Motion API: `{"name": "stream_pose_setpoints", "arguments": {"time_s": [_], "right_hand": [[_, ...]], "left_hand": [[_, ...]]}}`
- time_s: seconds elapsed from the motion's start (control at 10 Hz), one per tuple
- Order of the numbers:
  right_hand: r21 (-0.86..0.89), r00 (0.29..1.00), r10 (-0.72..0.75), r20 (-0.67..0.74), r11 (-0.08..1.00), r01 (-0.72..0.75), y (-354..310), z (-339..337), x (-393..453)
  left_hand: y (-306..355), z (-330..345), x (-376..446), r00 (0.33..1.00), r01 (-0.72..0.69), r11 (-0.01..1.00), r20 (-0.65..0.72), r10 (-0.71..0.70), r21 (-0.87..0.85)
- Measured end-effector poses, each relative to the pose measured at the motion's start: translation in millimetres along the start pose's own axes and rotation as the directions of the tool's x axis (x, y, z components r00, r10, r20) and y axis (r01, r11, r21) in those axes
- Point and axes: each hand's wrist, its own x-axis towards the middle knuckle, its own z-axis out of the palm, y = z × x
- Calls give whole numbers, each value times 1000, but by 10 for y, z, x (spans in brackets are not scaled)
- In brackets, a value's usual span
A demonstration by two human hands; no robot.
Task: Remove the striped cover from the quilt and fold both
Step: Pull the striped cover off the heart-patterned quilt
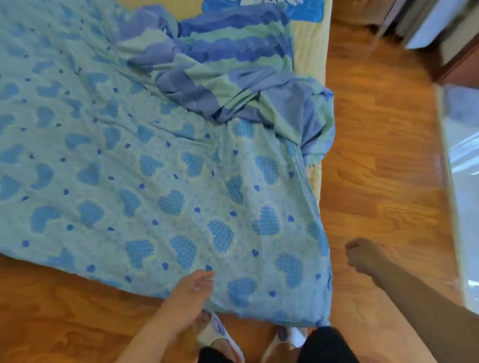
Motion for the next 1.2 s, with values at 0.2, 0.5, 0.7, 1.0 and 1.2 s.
{"name": "stream_pose_setpoints", "arguments": {"time_s": [0.2,0.5,0.7,1.0,1.2], "right_hand": [[41,985,-155,70,987,153,-587,-476,-62],[-28,863,-464,201,878,478,-1495,-2228,583],[-24,882,-427,199,898,440,-1448,-3668,897],[-29,872,-417,256,898,439,-1847,-4105,1337],[-41,724,-525,448,796,603,-2851,-3584,1424]], "left_hand": [[1334,-461,-245,991,-25,998,-132,16,-66],[3196,876,158,980,-140,965,-169,104,-220],[4343,2135,155,995,-86,901,-78,58,-425],[4711,2230,236,981,-112,861,-194,15,-495],[4517,1844,424,921,-85,744,-336,-195,-662]]}}
